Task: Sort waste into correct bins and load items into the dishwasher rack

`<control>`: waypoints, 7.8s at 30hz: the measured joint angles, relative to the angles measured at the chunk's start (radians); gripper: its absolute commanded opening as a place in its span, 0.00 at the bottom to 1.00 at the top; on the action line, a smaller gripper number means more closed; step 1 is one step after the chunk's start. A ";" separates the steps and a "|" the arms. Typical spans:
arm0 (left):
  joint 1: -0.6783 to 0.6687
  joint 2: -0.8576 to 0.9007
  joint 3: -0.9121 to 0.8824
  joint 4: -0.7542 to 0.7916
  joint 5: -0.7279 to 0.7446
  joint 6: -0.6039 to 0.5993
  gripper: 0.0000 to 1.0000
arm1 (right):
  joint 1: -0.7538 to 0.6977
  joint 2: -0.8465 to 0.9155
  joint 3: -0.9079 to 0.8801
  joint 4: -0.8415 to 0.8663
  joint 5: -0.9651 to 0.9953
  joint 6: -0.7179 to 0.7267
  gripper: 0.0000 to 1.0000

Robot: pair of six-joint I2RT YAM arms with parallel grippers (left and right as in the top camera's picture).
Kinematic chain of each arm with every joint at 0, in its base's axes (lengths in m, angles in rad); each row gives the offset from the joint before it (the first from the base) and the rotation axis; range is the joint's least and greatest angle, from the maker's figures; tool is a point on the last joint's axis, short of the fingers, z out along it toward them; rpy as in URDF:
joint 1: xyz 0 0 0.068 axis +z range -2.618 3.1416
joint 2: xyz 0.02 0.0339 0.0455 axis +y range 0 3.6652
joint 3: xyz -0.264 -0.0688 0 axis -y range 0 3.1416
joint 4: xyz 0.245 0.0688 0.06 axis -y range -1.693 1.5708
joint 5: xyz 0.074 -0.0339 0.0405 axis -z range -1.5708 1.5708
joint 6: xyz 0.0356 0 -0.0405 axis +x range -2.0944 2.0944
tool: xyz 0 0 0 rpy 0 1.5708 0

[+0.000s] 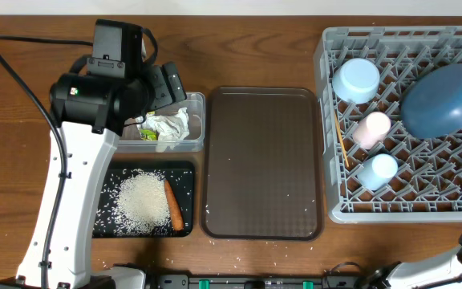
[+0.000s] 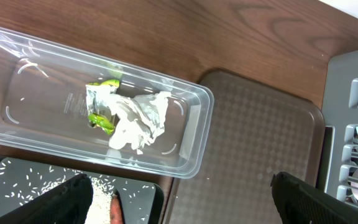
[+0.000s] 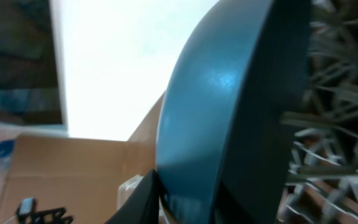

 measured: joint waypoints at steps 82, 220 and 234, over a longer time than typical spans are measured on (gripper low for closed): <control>0.000 0.000 0.000 0.000 0.000 0.000 0.94 | 0.985 0.002 0.003 -0.002 1.107 0.029 0.31; 0.000 0.000 0.000 0.000 0.000 0.000 0.94 | 0.968 -1.830 -1.482 0.896 1.445 0.367 0.99; 0.000 0.000 0.000 0.000 0.000 0.000 0.94 | 0.968 -1.830 -1.485 0.880 1.426 0.232 0.99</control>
